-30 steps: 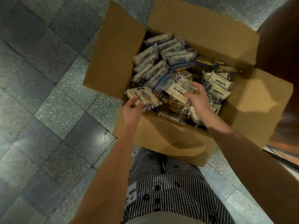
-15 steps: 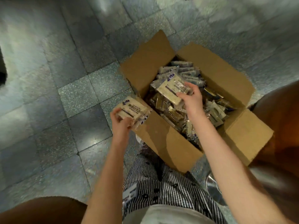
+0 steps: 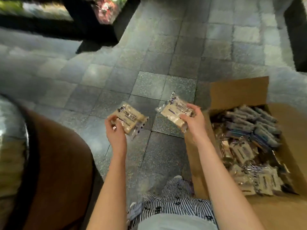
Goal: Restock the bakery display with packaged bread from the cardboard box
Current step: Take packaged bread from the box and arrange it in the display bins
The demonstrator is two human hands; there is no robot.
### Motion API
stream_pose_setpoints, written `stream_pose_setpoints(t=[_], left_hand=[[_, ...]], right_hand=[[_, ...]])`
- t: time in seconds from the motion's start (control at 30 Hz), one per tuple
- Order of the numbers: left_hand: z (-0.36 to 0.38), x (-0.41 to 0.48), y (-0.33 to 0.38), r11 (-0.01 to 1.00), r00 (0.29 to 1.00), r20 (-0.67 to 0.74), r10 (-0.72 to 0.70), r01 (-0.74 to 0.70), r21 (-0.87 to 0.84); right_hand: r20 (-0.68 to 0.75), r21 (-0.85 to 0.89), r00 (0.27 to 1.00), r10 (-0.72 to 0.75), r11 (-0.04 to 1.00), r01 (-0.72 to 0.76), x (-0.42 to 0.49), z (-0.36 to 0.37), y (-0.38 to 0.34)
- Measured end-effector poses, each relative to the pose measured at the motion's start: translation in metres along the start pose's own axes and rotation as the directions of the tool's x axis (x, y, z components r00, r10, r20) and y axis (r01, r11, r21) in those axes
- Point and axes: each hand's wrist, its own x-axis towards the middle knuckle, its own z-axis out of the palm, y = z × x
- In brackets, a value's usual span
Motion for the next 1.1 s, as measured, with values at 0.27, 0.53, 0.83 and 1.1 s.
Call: stream_pose_setpoints(t=[0.27, 0.53, 0.83, 1.1], left_hand=[[-0.196, -0.024, -0.036, 0.997, 0.953, -0.298, -0.051, 0.031, -0.072], [-0.424, -0.094, -0.076, 0.992, 0.872, -0.473, -0.123, 0.098, -0.076], [-0.608, -0.211, -0.119, 0.971, 0.542, -0.811, -0.219, 0.040, -0.235], [-0.704, -0.265, -0.154, 0.946, 0.244, -0.918, -0.312, -0.016, -0.325]], right_hand=[[0.339, -0.173, 0.939, -0.056, 0.978, 0.120, -0.092, 0.156, 0.011], [0.619, -0.226, 0.783, -0.060, 0.941, 0.251, -0.256, 0.294, 0.076], [0.874, -0.246, 0.482, 0.056, 0.907, 0.341, -0.429, 0.415, 0.131], [0.960, -0.260, 0.208, 0.185, 0.864, 0.431, -0.536, 0.494, 0.172]])
